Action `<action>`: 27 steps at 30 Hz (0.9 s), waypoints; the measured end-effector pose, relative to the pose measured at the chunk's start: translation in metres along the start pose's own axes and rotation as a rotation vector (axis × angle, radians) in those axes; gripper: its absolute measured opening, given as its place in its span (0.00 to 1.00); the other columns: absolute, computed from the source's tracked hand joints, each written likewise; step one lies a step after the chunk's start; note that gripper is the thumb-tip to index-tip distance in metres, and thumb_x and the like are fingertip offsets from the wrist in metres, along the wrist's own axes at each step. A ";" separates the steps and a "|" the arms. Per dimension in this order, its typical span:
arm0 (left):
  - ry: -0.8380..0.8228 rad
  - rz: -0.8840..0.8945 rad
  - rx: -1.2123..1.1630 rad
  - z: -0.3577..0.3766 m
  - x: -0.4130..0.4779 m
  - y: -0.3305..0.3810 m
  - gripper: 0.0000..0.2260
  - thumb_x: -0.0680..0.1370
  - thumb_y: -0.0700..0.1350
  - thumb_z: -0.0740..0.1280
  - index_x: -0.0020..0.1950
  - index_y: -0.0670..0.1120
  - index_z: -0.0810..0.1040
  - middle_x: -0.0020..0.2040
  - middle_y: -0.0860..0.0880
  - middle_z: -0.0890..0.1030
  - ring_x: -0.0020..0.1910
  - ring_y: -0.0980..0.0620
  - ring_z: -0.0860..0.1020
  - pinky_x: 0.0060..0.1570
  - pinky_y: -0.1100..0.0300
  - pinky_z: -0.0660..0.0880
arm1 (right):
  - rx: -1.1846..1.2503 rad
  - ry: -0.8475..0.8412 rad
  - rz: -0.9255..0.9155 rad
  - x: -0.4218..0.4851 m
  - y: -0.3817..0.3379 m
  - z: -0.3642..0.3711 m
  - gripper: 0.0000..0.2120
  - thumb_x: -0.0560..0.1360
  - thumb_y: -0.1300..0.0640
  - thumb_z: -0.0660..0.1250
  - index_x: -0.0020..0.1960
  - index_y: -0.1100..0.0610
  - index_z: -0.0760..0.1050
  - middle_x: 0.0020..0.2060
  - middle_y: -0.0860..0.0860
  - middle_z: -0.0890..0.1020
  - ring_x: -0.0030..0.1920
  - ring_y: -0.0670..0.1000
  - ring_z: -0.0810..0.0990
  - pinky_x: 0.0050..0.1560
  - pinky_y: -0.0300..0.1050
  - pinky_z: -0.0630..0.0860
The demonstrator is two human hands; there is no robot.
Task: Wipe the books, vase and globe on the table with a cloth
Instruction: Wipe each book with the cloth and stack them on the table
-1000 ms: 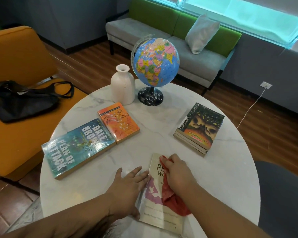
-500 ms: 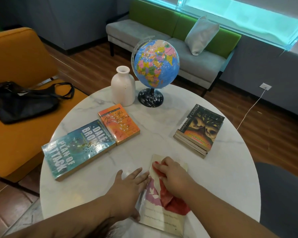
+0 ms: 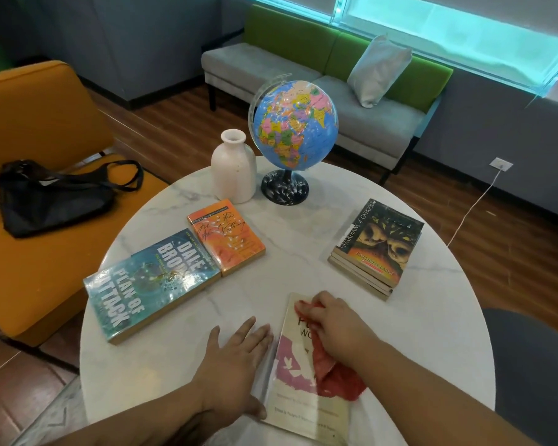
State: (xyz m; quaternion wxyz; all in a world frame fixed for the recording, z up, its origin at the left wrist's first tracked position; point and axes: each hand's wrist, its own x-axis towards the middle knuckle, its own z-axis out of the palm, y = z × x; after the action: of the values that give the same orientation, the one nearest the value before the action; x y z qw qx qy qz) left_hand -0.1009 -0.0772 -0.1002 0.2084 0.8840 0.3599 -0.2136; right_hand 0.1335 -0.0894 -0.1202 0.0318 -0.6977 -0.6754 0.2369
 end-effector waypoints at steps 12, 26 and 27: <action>0.048 -0.028 -0.026 0.003 -0.001 -0.002 0.55 0.67 0.70 0.67 0.78 0.51 0.34 0.77 0.56 0.33 0.71 0.57 0.28 0.70 0.36 0.38 | 0.009 -0.075 -0.289 -0.064 -0.014 0.015 0.24 0.77 0.39 0.48 0.69 0.40 0.70 0.65 0.46 0.70 0.60 0.49 0.67 0.63 0.44 0.67; 0.020 0.060 0.092 -0.002 0.005 0.001 0.52 0.69 0.69 0.66 0.77 0.54 0.34 0.72 0.61 0.29 0.76 0.54 0.33 0.69 0.32 0.38 | -0.078 -0.083 -0.541 -0.094 -0.024 0.045 0.16 0.79 0.49 0.58 0.63 0.41 0.76 0.57 0.44 0.76 0.49 0.53 0.74 0.52 0.46 0.74; 0.015 0.067 0.097 -0.002 0.005 0.001 0.52 0.68 0.69 0.66 0.77 0.54 0.34 0.73 0.60 0.30 0.76 0.54 0.34 0.68 0.32 0.38 | -0.052 -0.090 -0.522 -0.096 -0.015 0.040 0.15 0.79 0.49 0.59 0.64 0.40 0.76 0.58 0.44 0.76 0.51 0.52 0.75 0.55 0.46 0.73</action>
State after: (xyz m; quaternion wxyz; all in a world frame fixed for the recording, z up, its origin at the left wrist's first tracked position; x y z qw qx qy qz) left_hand -0.0962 -0.0737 -0.1008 0.1696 0.9062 0.3206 -0.2172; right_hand 0.1072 -0.1915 -0.1225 0.0439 -0.4892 -0.8391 0.2341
